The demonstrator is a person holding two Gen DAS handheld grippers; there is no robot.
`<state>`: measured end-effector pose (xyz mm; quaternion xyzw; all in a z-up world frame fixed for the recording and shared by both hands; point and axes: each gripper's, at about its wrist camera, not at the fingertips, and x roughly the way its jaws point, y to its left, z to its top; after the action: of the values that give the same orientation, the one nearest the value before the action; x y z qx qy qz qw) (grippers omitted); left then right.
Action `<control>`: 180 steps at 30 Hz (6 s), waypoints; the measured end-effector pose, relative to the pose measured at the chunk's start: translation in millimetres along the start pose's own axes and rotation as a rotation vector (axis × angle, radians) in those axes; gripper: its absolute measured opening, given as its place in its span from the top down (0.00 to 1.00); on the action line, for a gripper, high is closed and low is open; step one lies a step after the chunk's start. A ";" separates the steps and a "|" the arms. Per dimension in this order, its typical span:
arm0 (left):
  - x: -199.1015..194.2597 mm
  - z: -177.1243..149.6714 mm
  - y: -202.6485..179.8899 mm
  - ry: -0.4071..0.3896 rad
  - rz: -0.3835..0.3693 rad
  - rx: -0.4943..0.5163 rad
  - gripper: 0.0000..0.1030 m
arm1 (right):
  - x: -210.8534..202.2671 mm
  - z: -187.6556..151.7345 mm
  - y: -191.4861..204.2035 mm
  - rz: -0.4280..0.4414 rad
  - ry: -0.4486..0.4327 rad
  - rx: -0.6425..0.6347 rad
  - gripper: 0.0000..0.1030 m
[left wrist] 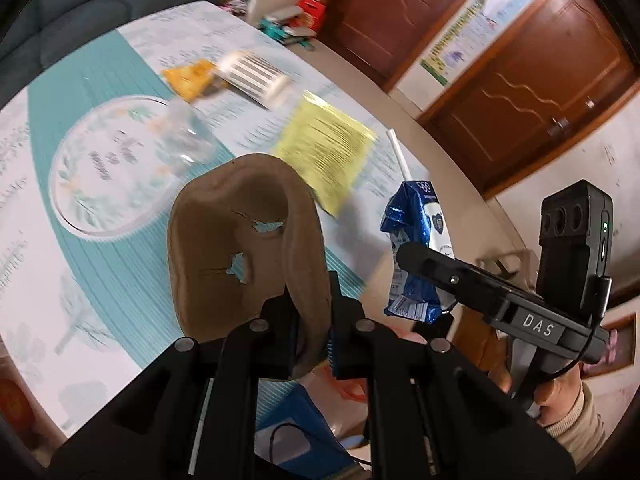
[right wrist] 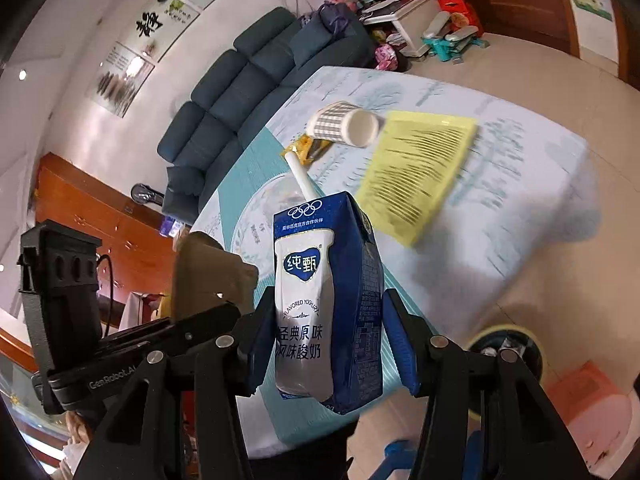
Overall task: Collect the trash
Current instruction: 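Carry the brown mask and blue milk carton over the black bin, then open both tools to drop the mask and milk carton into the bin, then swing both tools back toward the table, then grasp the clear plastic bottle with the left tool while the right tool grasps the yellow printed packet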
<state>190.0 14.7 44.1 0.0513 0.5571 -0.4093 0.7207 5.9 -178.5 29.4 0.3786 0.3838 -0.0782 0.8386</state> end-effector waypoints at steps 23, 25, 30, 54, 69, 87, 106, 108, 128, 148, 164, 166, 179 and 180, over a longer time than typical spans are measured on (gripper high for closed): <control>140.0 -148.2 -123.5 0.180 -0.001 0.190 0.92 | -3.9 -161.6 -183.8 -0.110 0.025 0.239 0.50; 155.5 -153.8 -124.2 0.204 0.014 0.192 0.92 | 5.9 -174.5 -205.5 -0.128 0.046 0.273 0.50; 196.2 -170.4 -120.6 0.281 0.031 0.163 0.92 | 29.4 -189.8 -249.5 -0.193 0.085 0.341 0.50; 357.8 -175.4 -51.6 0.405 0.113 -0.011 0.91 | 118.0 -199.9 -324.8 -0.288 0.216 0.490 0.49; 378.8 -172.3 -50.7 0.468 0.128 -0.021 0.86 | 155.7 -199.1 -331.7 -0.262 0.266 0.488 0.49; 375.5 -175.6 -33.0 0.453 0.172 -0.096 0.68 | 150.3 -193.7 -325.6 -0.251 0.264 0.453 0.49; 326.7 -180.2 -34.2 0.436 0.140 -0.164 0.68 | 107.8 -184.3 -304.0 -0.392 0.260 0.343 0.49; 316.1 -182.5 -37.9 0.435 0.130 -0.154 0.68 | 97.4 -181.1 -298.4 -0.399 0.246 0.335 0.49; 153.6 -165.8 -94.9 0.237 -0.051 0.073 0.68 | -31.2 -144.3 -198.7 -0.372 0.069 0.257 0.49; 8.4 -50.6 40.3 -0.062 0.003 -0.111 0.68 | 8.3 -13.7 -40.3 -0.153 0.020 0.071 0.43; 28.7 30.1 118.1 -0.135 -0.005 -0.245 0.68 | 111.7 58.2 -53.7 -0.120 0.010 0.224 0.36; 33.8 37.6 126.0 -0.135 -0.013 -0.261 0.68 | 121.2 57.4 -54.8 -0.120 0.017 0.226 0.36; 71.5 75.1 163.7 -0.110 -0.061 -0.352 0.68 | 141.7 57.6 -39.7 -0.167 -0.060 0.147 0.36; 74.1 78.0 164.8 -0.108 -0.066 -0.357 0.68 | 142.2 57.0 -39.4 -0.170 -0.070 0.147 0.36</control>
<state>359.2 42.5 -52.3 -0.1177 0.5827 -0.3296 0.7335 121.2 -223.0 -69.3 0.4023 0.3783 -0.1902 0.8117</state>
